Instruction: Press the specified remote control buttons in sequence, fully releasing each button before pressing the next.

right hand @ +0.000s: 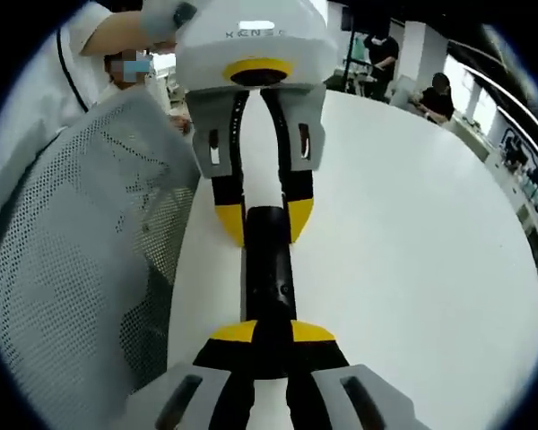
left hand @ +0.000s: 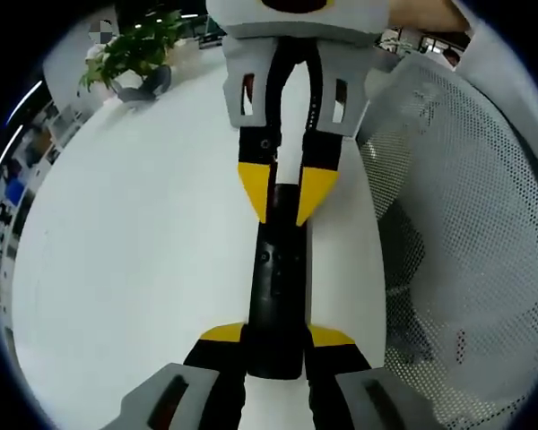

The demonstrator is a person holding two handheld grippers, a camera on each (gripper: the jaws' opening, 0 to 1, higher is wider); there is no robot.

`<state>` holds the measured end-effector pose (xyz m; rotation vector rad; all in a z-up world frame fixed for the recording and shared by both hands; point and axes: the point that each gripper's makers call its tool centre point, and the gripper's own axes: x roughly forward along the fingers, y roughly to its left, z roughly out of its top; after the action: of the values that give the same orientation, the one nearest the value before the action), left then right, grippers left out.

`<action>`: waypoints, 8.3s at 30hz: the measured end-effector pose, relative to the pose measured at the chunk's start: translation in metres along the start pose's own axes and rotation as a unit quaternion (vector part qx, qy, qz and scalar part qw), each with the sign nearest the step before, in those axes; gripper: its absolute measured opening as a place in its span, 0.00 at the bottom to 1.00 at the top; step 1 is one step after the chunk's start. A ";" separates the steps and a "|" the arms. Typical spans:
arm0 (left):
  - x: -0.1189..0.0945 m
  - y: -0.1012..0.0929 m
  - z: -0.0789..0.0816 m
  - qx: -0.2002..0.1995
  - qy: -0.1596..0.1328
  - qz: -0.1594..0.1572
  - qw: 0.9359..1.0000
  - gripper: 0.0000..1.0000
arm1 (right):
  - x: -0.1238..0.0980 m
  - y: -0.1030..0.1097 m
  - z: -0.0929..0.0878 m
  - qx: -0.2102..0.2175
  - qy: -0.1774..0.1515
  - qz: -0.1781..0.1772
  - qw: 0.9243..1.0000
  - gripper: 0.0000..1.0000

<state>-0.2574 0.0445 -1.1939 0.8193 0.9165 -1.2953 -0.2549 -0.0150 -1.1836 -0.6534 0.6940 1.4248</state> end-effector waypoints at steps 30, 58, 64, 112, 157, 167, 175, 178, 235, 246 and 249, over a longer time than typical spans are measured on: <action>0.000 0.000 0.001 -0.004 -0.010 0.001 1.000 0.24 | 0.003 0.002 0.004 0.000 0.021 -0.008 1.000 0.08; 0.000 0.000 0.001 -0.013 -0.026 0.004 1.000 0.24 | 0.009 0.000 0.006 -0.004 0.066 -0.023 0.998 0.04; 0.000 0.000 0.001 -0.012 -0.024 0.006 1.000 0.24 | 0.009 0.005 0.008 -0.092 0.049 -0.015 0.994 0.02; 0.001 0.001 0.002 -0.014 0.003 0.007 1.000 0.24 | 0.005 0.004 0.008 0.038 0.082 0.022 0.996 0.00; 0.000 0.000 0.002 -0.006 -0.006 -0.001 1.000 0.24 | -0.008 0.000 -0.008 -0.003 0.098 0.003 0.995 0.00; 0.001 0.000 0.002 -0.001 -0.008 -0.005 1.000 0.24 | -0.001 -0.003 -0.004 -0.015 0.081 -0.006 0.997 0.00; 0.001 0.000 0.002 0.000 -0.003 -0.006 1.000 0.24 | -0.002 -0.006 -0.002 0.093 0.000 -0.016 0.996 0.00; 0.001 0.000 0.002 -0.001 -0.005 -0.005 1.000 0.24 | -0.004 -0.007 -0.001 0.124 -0.044 -0.021 0.991 0.00; 0.001 0.001 0.003 -0.006 -0.009 -0.005 1.000 0.24 | 0.012 -0.002 0.012 -0.012 0.046 -0.054 0.997 0.00; 0.001 0.000 0.003 -0.007 -0.007 -0.007 1.000 0.24 | 0.016 0.015 0.019 -0.037 0.049 -0.035 0.997 0.00; 0.001 0.000 0.003 -0.008 -0.008 -0.008 1.000 0.24 | 0.019 0.019 0.021 -0.040 0.048 -0.024 0.998 0.00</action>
<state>-0.2569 0.0413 -1.1931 0.7901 0.9203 -1.3048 -0.2729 0.0144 -1.1843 -0.7991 0.6944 1.3898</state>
